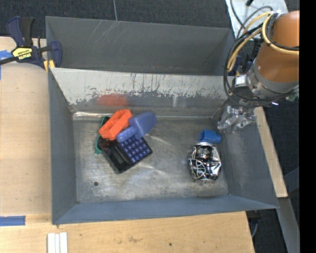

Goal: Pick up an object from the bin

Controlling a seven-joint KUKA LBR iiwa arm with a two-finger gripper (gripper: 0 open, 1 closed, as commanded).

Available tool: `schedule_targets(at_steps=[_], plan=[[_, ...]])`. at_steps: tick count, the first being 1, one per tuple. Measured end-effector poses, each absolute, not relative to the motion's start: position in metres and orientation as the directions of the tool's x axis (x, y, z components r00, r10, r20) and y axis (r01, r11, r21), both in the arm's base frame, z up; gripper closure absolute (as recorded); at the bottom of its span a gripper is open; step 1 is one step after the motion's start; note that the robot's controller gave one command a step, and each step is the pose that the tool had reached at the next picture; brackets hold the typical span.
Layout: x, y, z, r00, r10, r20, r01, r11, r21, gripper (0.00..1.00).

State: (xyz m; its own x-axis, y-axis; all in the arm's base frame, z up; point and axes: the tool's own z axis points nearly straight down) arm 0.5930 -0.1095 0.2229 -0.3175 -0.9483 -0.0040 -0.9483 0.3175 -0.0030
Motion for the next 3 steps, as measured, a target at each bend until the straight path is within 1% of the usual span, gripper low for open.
schedule_targets(at_steps=[1, 2, 3], plan=[[0.599, -0.106, 0.215, -0.131, -0.991, 0.0, -0.991, 0.131, -0.005, 1.0], [0.613, -0.117, 0.215, 0.065, -0.998, -0.004, -0.998, -0.065, -0.004, 1.0], [0.601, -0.128, 0.203, 0.356, -0.935, 0.001, -0.935, -0.356, -0.002, 1.0]])
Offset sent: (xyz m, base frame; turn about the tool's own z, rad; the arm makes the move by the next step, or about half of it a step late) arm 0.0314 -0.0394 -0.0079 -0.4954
